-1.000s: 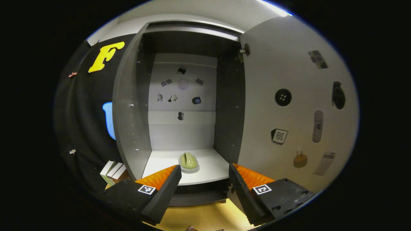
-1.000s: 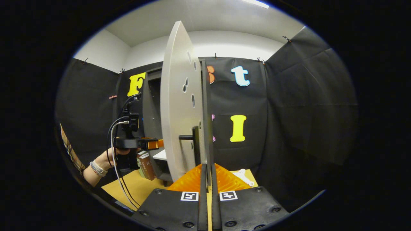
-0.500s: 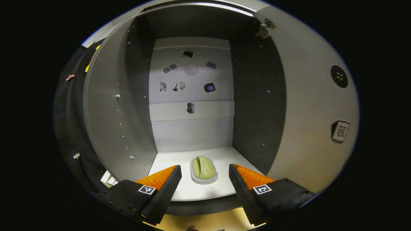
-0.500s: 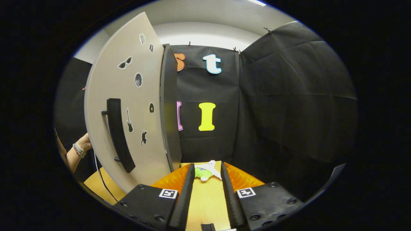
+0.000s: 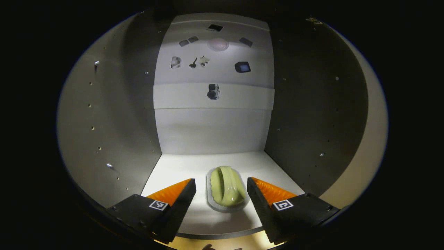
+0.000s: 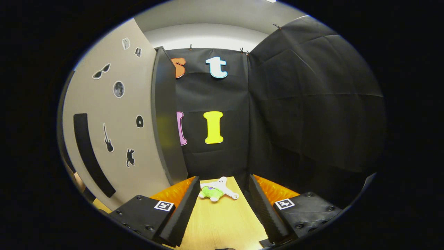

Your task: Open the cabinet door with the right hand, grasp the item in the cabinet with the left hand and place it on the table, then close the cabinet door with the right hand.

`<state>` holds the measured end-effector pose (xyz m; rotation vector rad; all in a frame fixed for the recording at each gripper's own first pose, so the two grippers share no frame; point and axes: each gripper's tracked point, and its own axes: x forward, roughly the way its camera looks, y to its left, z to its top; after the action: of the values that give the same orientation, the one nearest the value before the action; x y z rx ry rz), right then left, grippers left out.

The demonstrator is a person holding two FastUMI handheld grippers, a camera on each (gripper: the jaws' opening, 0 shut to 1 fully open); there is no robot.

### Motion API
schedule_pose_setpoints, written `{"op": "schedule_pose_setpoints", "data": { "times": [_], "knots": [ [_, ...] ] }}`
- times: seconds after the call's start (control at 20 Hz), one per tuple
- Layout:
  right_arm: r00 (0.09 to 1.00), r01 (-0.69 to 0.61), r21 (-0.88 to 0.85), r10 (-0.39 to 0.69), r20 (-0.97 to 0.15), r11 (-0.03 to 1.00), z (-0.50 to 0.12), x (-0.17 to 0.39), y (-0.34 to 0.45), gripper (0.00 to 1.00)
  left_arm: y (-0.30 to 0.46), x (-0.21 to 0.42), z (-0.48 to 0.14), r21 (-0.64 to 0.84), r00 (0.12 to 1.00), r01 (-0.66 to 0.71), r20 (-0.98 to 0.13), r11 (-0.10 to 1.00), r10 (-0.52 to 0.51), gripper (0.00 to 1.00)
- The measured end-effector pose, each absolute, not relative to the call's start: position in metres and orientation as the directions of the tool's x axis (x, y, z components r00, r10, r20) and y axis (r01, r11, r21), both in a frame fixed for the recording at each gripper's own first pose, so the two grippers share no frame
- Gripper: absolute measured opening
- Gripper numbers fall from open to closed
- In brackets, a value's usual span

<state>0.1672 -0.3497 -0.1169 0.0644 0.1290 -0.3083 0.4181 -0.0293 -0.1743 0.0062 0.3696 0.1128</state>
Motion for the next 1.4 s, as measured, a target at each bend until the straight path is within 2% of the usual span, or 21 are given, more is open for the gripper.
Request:
{"op": "schedule_pose_setpoints", "data": {
  "times": [0.05, 0.1, 0.45, 0.55, 0.6, 0.75, 0.8, 0.85, 1.05, 1.4],
  "knots": [
    [0.944, 0.308, 0.046, -0.298, -0.144, 0.95, -0.12, 0.171, -0.352, 0.9, -0.028, 0.424, -0.177, 0.033, 0.924, -0.109, -0.365, 0.993, 0.114, 0.91],
    [0.943, 0.307, 0.044, -0.297, -0.15, 0.951, -0.121, 0.175, -0.354, 0.9, -0.028, 0.43, -0.18, 0.036, 0.923, -0.106, -0.369, 0.994, 0.112, 0.94],
    [0.938, 0.307, 0.034, -0.297, -0.18, 0.951, -0.135, 0.201, -0.363, 0.9, -0.031, 0.468, -0.196, 0.045, 0.908, -0.085, -0.407, 0.995, 0.096, 0.93],
    [0.935, 0.315, 0.04, -0.302, -0.184, 0.948, -0.135, 0.205, -0.367, 0.9, -0.033, 0.471, -0.204, 0.064, 0.9, -0.074, -0.426, 0.995, 0.094, 0.82],
    [0.935, 0.317, 0.043, -0.305, -0.183, 0.947, -0.135, 0.206, -0.369, 0.9, -0.033, 0.471, -0.207, 0.076, 0.894, -0.071, -0.437, 0.995, 0.097, 0.66],
    [0.935, 0.317, 0.047, -0.304, -0.181, 0.947, -0.136, 0.21, -0.367, 0.9, -0.03, 0.475, -0.204, 0.104, 0.898, -0.069, -0.426, 0.992, 0.108, 0.53],
    [0.935, 0.317, 0.046, -0.304, -0.181, 0.947, -0.136, 0.209, -0.368, 0.9, -0.029, 0.473, -0.204, 0.112, 0.895, -0.07, -0.431, 0.991, 0.112, 0.39],
    [0.935, 0.317, 0.045, -0.304, -0.184, 0.948, -0.137, 0.21, -0.367, 0.9, -0.029, 0.473, -0.205, 0.116, 0.893, -0.069, -0.436, 0.991, 0.113, 0.29],
    [0.934, 0.313, 0.047, -0.298, -0.195, 0.949, -0.142, 0.207, -0.365, 0.9, -0.029, 0.468, -0.202, 0.094, 0.891, -0.091, -0.437, 0.991, 0.124, 0.24],
    [0.951, 0.272, 0.075, -0.256, -0.175, 0.959, -0.131, 0.201, -0.354, 0.9, -0.033, 0.431, -0.179, 0.053, 0.901, -0.124, -0.412, 0.991, 0.135, 0.26]
  ]
}}
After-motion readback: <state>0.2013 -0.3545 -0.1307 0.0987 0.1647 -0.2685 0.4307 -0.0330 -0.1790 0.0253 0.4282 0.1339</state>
